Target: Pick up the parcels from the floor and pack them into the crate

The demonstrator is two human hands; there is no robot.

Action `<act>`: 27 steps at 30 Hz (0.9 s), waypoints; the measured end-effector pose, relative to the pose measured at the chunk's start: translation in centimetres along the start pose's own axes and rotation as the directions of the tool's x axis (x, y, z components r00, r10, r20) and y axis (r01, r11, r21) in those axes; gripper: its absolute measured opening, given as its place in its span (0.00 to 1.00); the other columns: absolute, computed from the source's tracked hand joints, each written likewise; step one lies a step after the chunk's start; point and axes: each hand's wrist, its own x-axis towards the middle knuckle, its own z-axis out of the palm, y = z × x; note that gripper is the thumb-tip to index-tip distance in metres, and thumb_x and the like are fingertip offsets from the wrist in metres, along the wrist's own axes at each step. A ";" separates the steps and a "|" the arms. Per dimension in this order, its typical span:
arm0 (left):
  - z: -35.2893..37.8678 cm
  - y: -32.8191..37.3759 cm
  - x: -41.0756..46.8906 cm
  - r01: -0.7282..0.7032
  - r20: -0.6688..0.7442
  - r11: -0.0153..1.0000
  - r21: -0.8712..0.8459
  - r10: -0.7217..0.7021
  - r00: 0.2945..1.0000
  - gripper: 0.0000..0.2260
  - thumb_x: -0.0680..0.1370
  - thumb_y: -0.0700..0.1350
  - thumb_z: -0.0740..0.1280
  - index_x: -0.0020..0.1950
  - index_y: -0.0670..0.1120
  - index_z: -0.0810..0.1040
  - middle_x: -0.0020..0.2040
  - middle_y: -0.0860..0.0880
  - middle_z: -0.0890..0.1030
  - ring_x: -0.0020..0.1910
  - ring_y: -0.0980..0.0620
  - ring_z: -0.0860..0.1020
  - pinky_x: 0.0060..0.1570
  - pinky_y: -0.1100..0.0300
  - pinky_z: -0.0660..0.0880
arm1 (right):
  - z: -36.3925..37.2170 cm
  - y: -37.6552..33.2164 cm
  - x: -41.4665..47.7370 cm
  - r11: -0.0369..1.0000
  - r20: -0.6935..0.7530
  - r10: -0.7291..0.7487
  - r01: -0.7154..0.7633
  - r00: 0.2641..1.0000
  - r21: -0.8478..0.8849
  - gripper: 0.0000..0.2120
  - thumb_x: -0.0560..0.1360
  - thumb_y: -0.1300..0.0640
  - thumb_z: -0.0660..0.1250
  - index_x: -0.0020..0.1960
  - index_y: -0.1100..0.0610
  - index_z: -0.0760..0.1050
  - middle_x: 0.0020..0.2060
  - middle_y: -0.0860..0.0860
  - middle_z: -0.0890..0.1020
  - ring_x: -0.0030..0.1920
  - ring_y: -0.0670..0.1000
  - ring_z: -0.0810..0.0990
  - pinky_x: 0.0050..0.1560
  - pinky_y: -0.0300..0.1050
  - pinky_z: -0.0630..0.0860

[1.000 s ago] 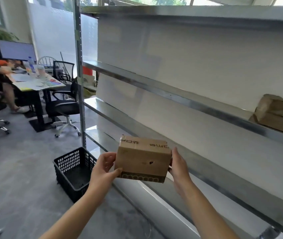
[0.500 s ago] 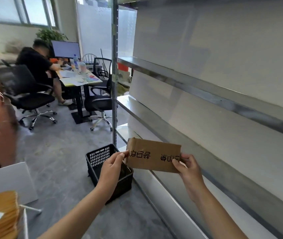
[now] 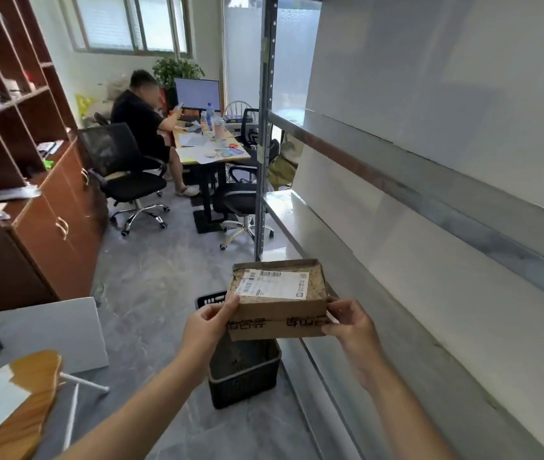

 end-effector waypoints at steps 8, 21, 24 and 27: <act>-1.0 0.6 7.7 -0.139 -0.010 0.990 -0.010 0.139 0.990 0.21 0.68 0.62 0.73 0.54 0.50 0.81 0.49 0.51 0.85 0.53 0.50 0.82 0.60 0.49 0.76 | 2.7 0.1 8.4 0.994 0.008 0.076 -0.077 0.997 0.078 0.14 0.81 0.55 0.61 0.66 0.47 0.72 0.40 0.53 0.85 0.47 0.51 0.83 0.50 0.51 0.81; -5.7 5.0 32.9 -0.218 0.103 0.970 0.104 0.208 0.973 0.10 0.79 0.45 0.67 0.59 0.45 0.79 0.50 0.50 0.85 0.49 0.61 0.81 0.48 0.71 0.74 | 14.4 4.2 28.7 0.926 0.083 0.290 -0.301 0.953 0.229 0.14 0.83 0.54 0.57 0.67 0.48 0.72 0.60 0.58 0.80 0.58 0.59 0.79 0.57 0.55 0.78; -7.1 4.5 39.4 -0.203 0.104 0.967 0.155 0.189 0.977 0.12 0.79 0.46 0.67 0.61 0.46 0.80 0.52 0.51 0.84 0.52 0.59 0.81 0.54 0.66 0.75 | 17.3 5.8 33.0 0.885 0.071 0.352 -0.356 0.933 0.298 0.12 0.83 0.57 0.56 0.66 0.52 0.69 0.59 0.61 0.80 0.57 0.60 0.79 0.58 0.56 0.77; -7.7 3.6 44.7 -0.164 0.101 0.970 0.179 0.148 0.984 0.13 0.79 0.45 0.66 0.63 0.46 0.80 0.57 0.50 0.83 0.57 0.57 0.80 0.60 0.63 0.75 | 19.6 8.0 35.7 0.830 0.081 0.436 -0.435 0.896 0.348 0.11 0.83 0.59 0.58 0.64 0.52 0.66 0.59 0.63 0.79 0.57 0.60 0.80 0.58 0.54 0.77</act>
